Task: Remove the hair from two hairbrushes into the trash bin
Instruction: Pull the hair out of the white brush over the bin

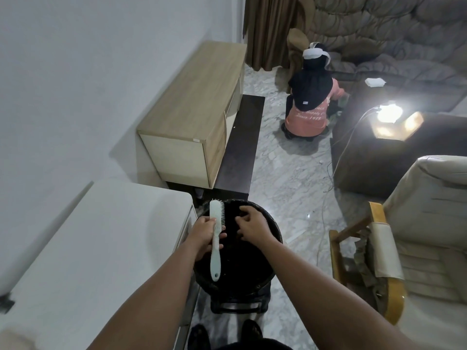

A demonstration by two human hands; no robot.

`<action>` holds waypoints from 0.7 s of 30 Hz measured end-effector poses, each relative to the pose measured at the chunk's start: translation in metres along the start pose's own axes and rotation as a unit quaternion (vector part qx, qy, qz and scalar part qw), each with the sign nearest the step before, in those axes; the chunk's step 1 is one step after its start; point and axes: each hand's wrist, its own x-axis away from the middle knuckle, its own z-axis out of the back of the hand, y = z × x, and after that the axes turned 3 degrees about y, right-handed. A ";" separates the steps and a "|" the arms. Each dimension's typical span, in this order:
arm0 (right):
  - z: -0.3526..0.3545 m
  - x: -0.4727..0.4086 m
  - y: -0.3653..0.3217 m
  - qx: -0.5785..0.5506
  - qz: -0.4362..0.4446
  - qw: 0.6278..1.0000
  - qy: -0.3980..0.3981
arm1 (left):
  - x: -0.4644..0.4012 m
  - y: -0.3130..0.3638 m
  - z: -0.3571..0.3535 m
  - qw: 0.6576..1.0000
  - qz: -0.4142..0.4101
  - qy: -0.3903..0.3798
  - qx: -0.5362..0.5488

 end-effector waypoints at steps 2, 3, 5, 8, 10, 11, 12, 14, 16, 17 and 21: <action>-0.013 0.014 -0.011 -0.038 0.028 0.999 -0.006 | 0.001 0.001 -0.010 1.000 -0.015 0.012 0.010; -0.019 0.019 -0.012 -0.052 0.034 0.998 0.014 | 0.000 0.000 -0.015 1.000 -0.024 0.010 0.014; -0.021 0.024 -0.012 -0.089 0.016 0.994 0.063 | 0.001 0.000 -0.022 0.999 -0.047 0.000 -0.012; -0.006 0.010 -0.002 -0.085 -0.068 0.988 0.112 | 0.009 0.000 -0.023 0.991 -0.081 -0.023 -0.105; 0.018 -0.012 0.015 -0.068 -0.127 0.977 0.159 | 0.013 0.000 -0.025 0.991 -0.079 -0.046 -0.094; 0.031 -0.023 0.025 -0.028 -0.140 0.975 0.169 | 0.015 0.002 -0.023 0.994 -0.068 -0.059 -0.064; 0.044 -0.026 0.028 0.029 -0.149 0.976 0.157 | 0.016 0.005 -0.021 0.996 -0.056 -0.067 -0.032; 0.055 -0.025 0.028 0.100 -0.136 0.977 0.131 | 0.011 0.007 -0.012 0.998 -0.032 -0.061 0.013; 0.048 -0.010 0.010 0.103 -0.088 0.986 0.102 | 0.003 0.007 -0.005 0.999 -0.007 -0.038 0.038; 0.040 -0.004 0.004 0.078 -0.054 0.992 0.082 | -0.001 0.005 -0.004 0.999 0.000 -0.029 0.044; -0.003 0.015 -0.018 -0.022 0.052 0.998 0.010 | -0.001 0.001 -0.019 0.996 0.001 -0.046 0.075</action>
